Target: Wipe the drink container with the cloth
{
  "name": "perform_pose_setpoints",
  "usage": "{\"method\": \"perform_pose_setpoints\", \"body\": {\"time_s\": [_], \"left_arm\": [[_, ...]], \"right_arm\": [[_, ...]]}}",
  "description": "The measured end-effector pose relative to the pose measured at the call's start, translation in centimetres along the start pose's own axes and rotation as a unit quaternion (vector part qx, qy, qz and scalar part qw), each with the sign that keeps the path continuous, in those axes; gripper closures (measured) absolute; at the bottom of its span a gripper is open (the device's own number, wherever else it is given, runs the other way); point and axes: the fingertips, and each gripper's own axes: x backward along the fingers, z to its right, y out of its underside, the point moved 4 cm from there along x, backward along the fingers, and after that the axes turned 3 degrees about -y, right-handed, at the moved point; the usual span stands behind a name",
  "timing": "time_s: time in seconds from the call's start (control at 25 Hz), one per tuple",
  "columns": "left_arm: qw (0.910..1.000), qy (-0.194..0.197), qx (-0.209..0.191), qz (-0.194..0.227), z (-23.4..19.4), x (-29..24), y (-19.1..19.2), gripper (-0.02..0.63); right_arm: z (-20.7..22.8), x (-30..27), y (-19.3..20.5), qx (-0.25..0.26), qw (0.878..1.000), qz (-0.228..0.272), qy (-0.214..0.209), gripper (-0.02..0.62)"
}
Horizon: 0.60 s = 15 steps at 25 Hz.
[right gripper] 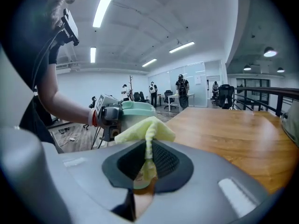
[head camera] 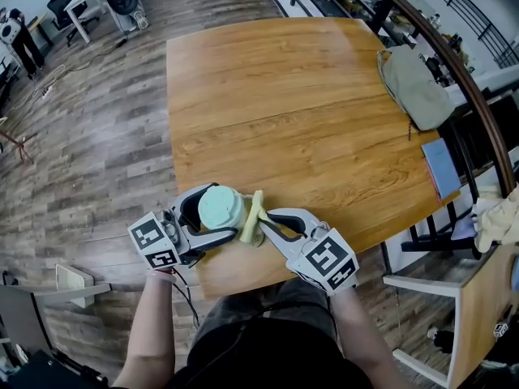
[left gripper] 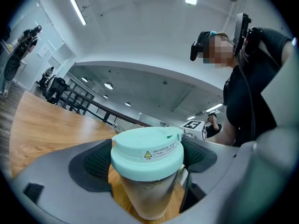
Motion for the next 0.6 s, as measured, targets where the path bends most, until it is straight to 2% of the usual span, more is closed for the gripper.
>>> {"method": "perform_pose_setpoints", "body": {"time_s": [0.4, 0.6], "left_arm": [[0.9999, 0.006, -0.005, -0.007, -0.1, 1.0, 0.3, 0.15], [0.9986, 0.021, -0.035, -0.033, 1.0, 0.5, 0.2, 0.15]], "right_arm": [[0.5, -1.4, -1.9, 0.024, 1.0, 0.012, -0.011, 0.553], [0.0, -2.0, -2.5, 0.049, 0.998, 0.004, -0.026, 0.552]]}}
